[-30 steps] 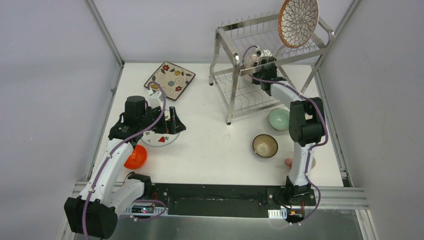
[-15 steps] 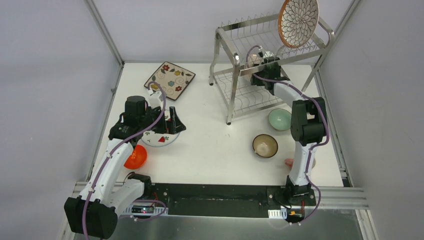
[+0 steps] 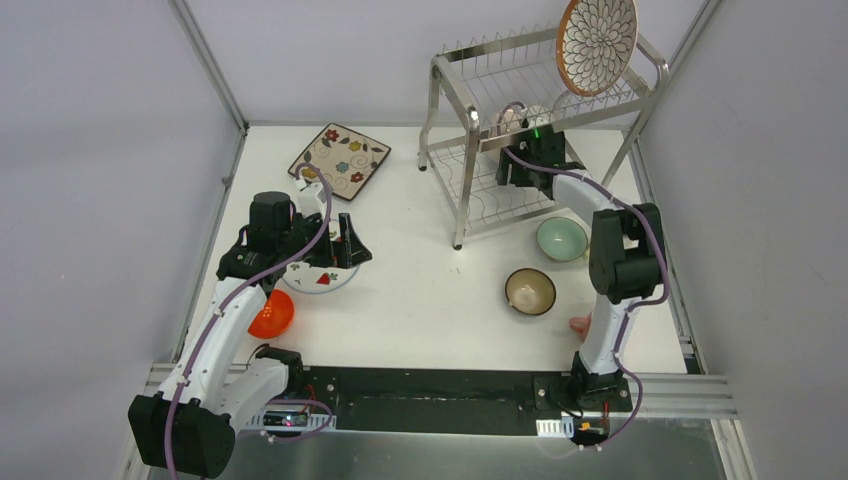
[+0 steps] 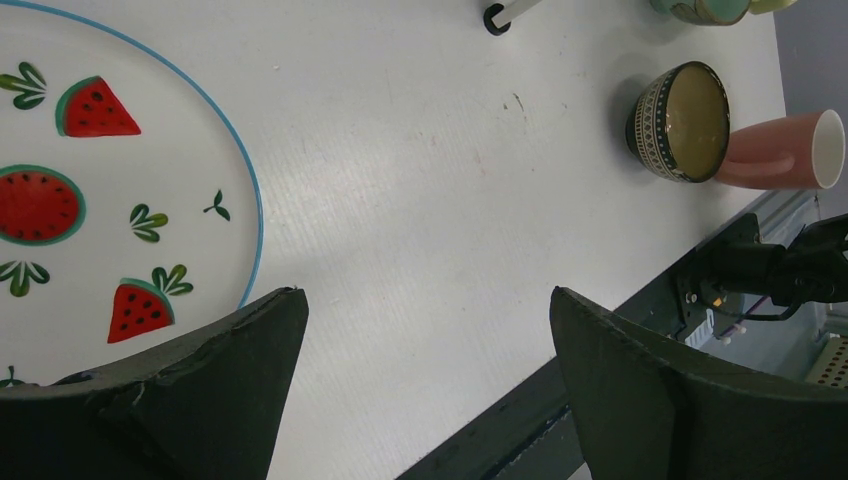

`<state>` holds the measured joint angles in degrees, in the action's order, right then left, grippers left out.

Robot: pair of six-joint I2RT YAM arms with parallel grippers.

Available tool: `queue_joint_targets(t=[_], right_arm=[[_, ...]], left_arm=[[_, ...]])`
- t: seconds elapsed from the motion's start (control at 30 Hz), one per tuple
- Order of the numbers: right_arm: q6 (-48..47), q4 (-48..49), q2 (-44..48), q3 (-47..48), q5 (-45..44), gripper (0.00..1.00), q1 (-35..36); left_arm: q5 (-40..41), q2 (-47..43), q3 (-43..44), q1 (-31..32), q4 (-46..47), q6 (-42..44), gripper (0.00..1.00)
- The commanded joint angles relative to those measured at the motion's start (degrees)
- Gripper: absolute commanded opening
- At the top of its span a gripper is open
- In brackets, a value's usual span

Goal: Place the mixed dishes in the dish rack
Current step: Turn the cup upside down in the dish rack, then pick up the cup at the corner of the board.

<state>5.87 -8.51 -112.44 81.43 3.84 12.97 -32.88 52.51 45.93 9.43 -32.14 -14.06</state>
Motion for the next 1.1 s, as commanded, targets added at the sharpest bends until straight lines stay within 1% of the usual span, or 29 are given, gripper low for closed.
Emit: queue_joint_targets(t=[0.0,0.2,0.6,0.87,1.07], right_arm=[[2.4,-1.4,7.1,-1.0,4.2,0.74,0.3],[4.9,-8.2,9.7,-1.6,5.5,0.76,0.2],[10.2,-24.6,15.0,-2.0,10.2,0.75,0.1],[11.2,-29.2,21.0,-6.1,13.6,0.74,0.2],[13.3,-30.6,25.9,-10.5,19.5,0.74,0.2]], left_arm=[[1.2,-1.1,0.4,0.6,0.1,1.1,0.96],[1.1,-1.3,0.4,0.6,0.1,1.1,0.96],[1.2,-1.1,0.5,0.5,0.1,1.1,0.96],[1.1,-0.5,0.5,0.5,0.1,1.1,0.96],[1.2,-0.4,0.5,0.5,0.1,1.1,0.96]])
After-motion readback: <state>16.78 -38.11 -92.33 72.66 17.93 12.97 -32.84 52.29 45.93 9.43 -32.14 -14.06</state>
